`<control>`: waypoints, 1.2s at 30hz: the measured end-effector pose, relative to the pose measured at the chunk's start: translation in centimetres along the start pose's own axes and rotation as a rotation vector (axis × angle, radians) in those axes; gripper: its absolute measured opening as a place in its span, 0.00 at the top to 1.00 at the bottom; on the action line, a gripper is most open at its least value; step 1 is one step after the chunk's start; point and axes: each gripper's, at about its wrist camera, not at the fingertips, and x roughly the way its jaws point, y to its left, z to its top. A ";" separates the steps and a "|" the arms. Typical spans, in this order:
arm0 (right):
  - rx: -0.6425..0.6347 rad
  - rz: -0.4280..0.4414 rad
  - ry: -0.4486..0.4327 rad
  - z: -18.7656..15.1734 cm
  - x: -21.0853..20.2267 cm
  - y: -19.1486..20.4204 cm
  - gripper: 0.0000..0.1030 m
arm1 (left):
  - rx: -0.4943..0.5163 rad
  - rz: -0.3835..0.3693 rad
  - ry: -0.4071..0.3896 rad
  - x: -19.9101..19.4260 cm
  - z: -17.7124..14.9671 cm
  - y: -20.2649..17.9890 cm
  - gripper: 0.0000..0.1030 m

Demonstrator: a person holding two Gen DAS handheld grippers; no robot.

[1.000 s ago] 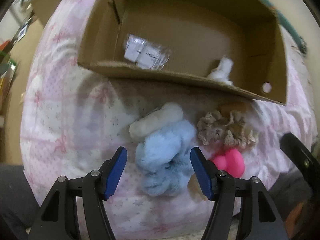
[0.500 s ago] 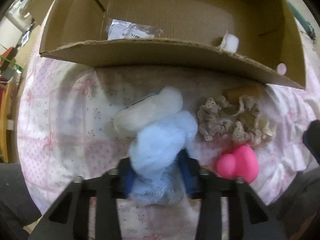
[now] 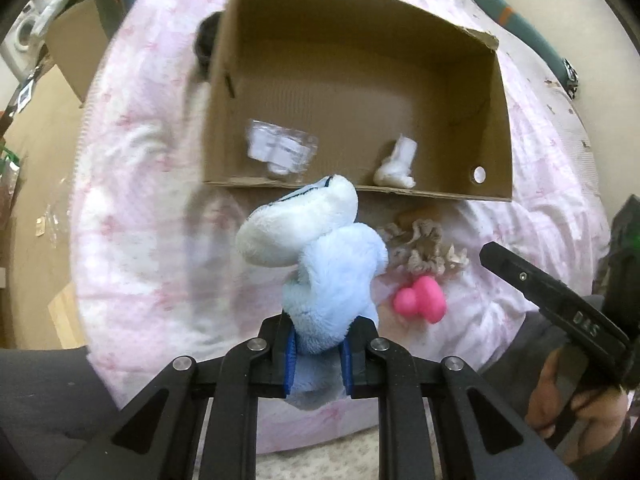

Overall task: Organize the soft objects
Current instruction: 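Grasp the light-blue scrunchie with the left tool while the right tool grasps the pink toy, then lift the scrunchie and pink toy and carry both over the box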

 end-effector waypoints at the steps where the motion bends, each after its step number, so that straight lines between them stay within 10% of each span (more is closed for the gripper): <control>1: -0.007 -0.005 0.011 -0.1 0.2 0.2 0.19 | 0.001 0.010 -0.006 -0.2 -0.1 0.3 0.85; 19: -0.059 -0.014 0.281 -2.0 7.3 1.4 0.32 | -0.072 0.014 -0.038 1.9 -0.8 1.7 0.85; 23: -0.080 -0.031 0.293 -2.3 7.8 1.7 0.53 | -0.073 0.005 -0.040 1.9 -0.7 1.6 0.85; 36: -0.107 0.081 0.194 -2.1 5.0 3.2 0.54 | -0.084 0.028 -0.044 2.2 -0.7 1.8 0.85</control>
